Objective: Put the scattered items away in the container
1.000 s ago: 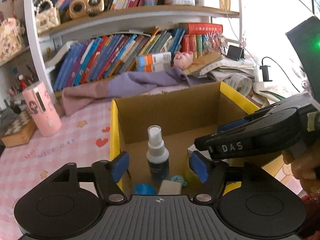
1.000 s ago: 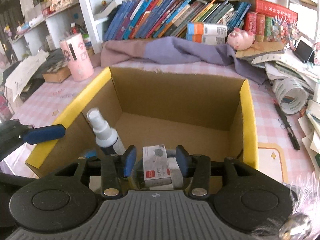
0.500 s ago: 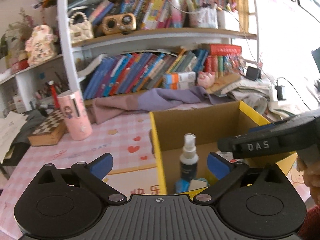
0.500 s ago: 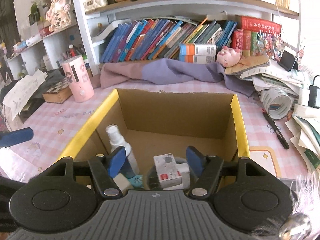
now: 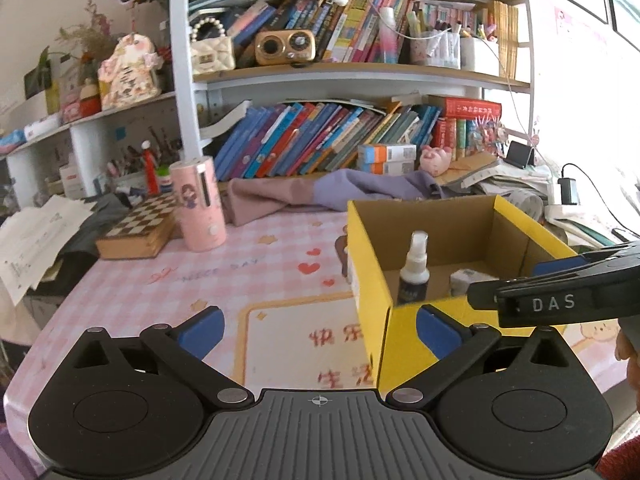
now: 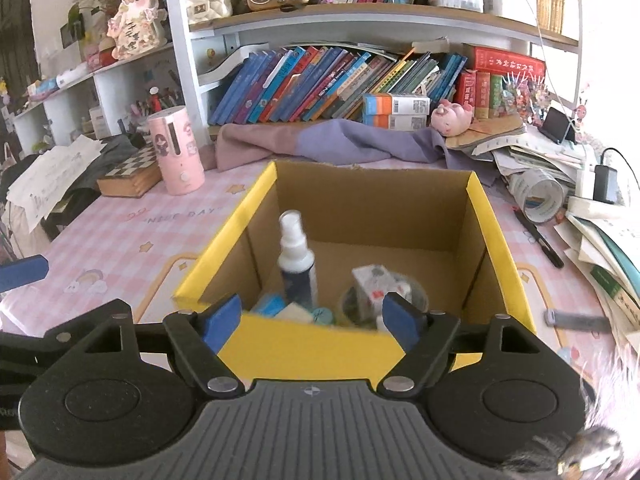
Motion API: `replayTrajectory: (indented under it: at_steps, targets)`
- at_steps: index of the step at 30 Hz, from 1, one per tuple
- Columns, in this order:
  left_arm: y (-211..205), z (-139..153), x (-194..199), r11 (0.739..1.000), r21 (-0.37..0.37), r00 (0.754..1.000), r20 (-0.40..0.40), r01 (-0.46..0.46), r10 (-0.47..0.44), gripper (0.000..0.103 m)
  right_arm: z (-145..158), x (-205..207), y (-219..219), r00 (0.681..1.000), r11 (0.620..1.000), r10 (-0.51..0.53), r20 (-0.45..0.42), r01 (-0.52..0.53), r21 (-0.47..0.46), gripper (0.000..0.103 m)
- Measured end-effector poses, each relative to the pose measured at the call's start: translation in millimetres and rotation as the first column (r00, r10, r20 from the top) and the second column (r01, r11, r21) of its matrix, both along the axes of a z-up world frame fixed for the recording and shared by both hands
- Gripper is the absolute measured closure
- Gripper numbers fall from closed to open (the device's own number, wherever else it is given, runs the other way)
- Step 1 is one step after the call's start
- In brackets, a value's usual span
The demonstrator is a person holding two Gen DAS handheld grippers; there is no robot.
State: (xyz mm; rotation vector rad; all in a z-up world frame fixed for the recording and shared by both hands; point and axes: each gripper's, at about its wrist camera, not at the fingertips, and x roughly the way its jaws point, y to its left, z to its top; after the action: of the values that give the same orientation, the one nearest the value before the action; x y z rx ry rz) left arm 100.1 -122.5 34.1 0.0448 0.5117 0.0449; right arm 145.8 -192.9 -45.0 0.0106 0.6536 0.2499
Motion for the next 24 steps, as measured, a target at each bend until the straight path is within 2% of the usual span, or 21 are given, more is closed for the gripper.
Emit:
replayTrajectory:
  at_steps: [10, 13, 24]
  targets:
    - [21, -4, -56, 1.0, -0.015, 0.999, -0.028, -0.017, 0.016, 0.0, -7, -64, 24, 1.0, 1.0, -0.02, -0.021, 0.02, -0.022, 0.025]
    - [26, -5, -68, 1.0, -0.013, 0.999, -0.037, -0.022, 0.022, 0.0, -9, -80, 29, 0.999, 0.999, -0.026, -0.022, 0.025, -0.023, 0.022]
    - [38, -9, -97, 1.0, 0.007, 0.998, -0.058, -0.022, 0.023, 0.0, -15, -113, 45, 0.999, 0.999, -0.037, -0.037, 0.037, -0.016, 0.019]
